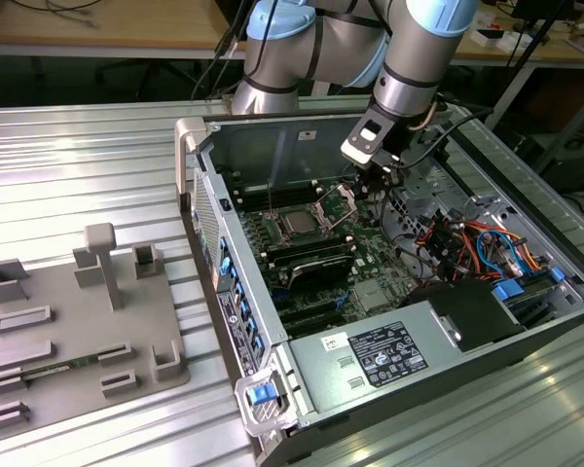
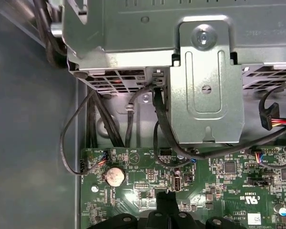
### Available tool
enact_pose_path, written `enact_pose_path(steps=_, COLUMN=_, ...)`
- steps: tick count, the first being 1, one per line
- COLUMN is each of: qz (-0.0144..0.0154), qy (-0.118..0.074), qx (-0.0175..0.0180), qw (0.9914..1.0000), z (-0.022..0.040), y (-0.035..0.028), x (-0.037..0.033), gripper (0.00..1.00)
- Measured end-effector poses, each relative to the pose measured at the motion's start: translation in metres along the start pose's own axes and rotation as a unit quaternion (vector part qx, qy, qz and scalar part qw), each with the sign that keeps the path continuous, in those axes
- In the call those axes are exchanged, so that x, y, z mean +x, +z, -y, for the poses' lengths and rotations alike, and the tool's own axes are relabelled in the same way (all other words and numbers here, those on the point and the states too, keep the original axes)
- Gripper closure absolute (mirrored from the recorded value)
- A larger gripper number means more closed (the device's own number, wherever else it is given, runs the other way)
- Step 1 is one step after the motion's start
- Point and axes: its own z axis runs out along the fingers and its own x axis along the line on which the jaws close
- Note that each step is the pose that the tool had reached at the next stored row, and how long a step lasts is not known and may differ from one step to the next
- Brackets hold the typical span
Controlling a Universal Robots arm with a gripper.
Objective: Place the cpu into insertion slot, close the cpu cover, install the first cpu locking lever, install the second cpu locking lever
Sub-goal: 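Close the cpu cover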
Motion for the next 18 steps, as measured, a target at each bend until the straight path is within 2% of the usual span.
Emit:
enact_pose_path(steps=5, qz=-0.0003, qy=0.0, qx=0.0, qw=1.0, z=0.0042, y=0.0003, x=-0.0001, gripper=0.89)
enact_pose_path(steps=18, qz=-0.0003, qy=0.0, qx=0.0, qw=1.0, z=0.0072, y=0.0005, x=-0.0001, gripper=0.89)
